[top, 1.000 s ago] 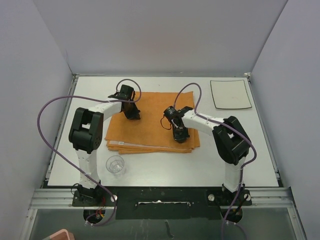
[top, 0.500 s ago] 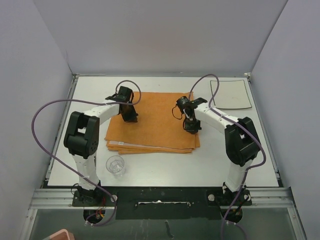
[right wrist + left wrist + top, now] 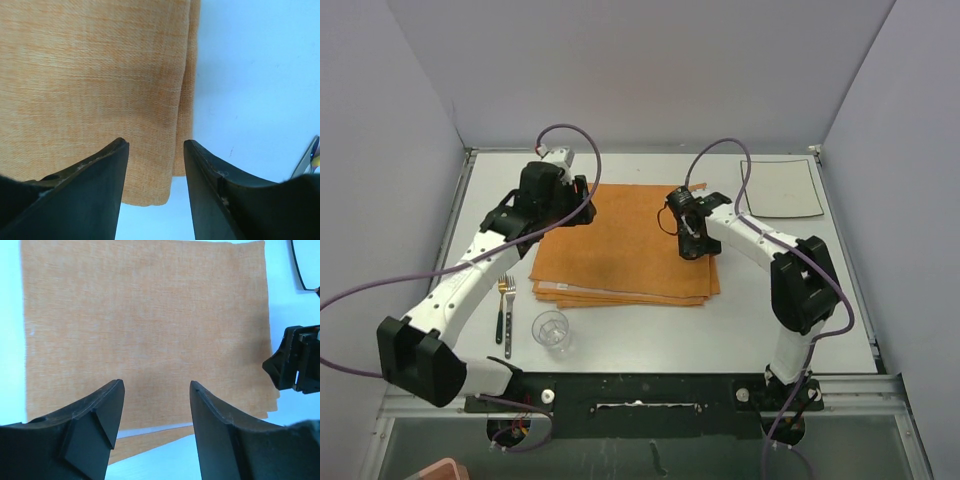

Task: Set the dinner table for one person
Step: Adjust the napkin at the center of the board.

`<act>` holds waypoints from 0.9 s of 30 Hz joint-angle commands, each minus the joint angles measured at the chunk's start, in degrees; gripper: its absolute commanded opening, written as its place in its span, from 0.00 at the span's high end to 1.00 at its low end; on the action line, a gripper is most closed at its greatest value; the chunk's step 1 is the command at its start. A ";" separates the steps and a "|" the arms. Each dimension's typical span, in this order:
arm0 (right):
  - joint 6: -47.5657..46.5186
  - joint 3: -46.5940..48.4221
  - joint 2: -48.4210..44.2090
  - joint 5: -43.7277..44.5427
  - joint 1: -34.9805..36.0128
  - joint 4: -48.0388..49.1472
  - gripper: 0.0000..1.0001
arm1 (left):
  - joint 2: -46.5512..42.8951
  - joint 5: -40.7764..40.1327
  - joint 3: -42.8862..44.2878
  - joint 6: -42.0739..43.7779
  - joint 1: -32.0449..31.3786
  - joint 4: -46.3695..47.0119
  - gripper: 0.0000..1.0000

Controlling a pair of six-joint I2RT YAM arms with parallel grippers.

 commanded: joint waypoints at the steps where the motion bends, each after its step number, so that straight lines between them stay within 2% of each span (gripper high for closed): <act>1: -1.30 -3.83 -2.15 2.12 -1.80 3.65 0.51 | -6.63 -6.86 -5.25 5.84 0.35 -0.95 0.46; 8: -1.89 -5.99 -0.53 2.05 -3.44 5.14 0.52 | -9.74 -7.29 -7.97 4.48 0.89 -2.77 0.46; 27: -1.26 -7.47 4.20 -1.72 -1.96 4.77 0.62 | -8.88 -6.29 -8.81 1.87 0.89 -0.72 0.48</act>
